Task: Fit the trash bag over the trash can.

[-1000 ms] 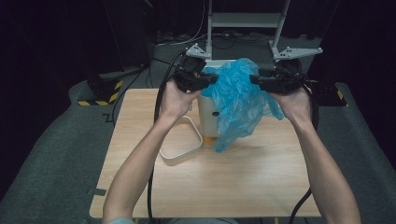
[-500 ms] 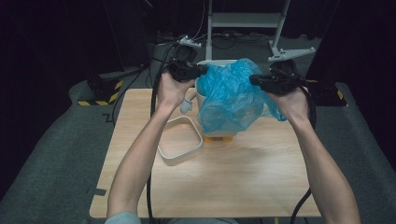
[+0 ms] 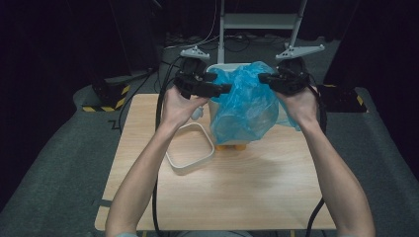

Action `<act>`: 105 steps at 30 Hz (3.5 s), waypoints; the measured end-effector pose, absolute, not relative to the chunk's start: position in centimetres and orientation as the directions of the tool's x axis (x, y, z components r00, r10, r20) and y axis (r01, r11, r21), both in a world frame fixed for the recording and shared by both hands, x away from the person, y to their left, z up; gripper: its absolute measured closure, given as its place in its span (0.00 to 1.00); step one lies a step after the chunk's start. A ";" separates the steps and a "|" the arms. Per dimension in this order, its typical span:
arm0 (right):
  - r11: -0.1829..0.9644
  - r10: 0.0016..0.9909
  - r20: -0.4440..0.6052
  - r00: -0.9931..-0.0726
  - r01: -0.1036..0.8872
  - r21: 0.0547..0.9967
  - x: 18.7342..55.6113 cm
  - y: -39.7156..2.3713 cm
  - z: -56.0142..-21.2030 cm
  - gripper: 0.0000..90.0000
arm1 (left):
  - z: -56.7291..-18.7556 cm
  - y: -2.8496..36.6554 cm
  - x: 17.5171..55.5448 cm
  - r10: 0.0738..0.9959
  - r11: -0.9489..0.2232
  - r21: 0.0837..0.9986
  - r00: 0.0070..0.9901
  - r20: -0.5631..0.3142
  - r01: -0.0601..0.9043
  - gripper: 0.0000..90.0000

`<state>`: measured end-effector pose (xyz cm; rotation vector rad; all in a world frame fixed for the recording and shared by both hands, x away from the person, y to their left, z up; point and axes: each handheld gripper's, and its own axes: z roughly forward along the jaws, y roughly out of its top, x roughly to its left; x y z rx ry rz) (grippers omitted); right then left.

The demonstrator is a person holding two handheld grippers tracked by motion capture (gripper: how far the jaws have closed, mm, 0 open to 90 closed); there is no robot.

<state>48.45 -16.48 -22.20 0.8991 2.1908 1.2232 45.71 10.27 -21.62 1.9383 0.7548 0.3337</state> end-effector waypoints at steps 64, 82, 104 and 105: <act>0.457 0.763 -0.172 -0.623 0.332 0.825 48.3 -16.5 -23.9 1.00 | -22.8 11.0 44.1 0.695 -0.294 0.858 0.710 -0.111 0.421 0.44; 0.403 0.733 -0.127 -0.668 0.276 0.873 47.2 -15.9 -20.2 1.00 | -19.8 11.2 44.7 0.698 -0.347 0.878 0.716 0.007 0.330 1.00; 0.433 0.743 -0.159 -0.650 0.285 0.855 50.2 -14.9 -22.6 0.71 | -23.9 13.4 49.8 0.805 -0.283 0.862 0.592 -0.025 0.421 1.00; 0.424 0.747 -0.158 -0.645 0.279 0.862 49.9 -15.3 -22.4 0.70 | -23.9 13.4 49.9 0.805 -0.280 0.863 0.593 -0.028 0.421 1.00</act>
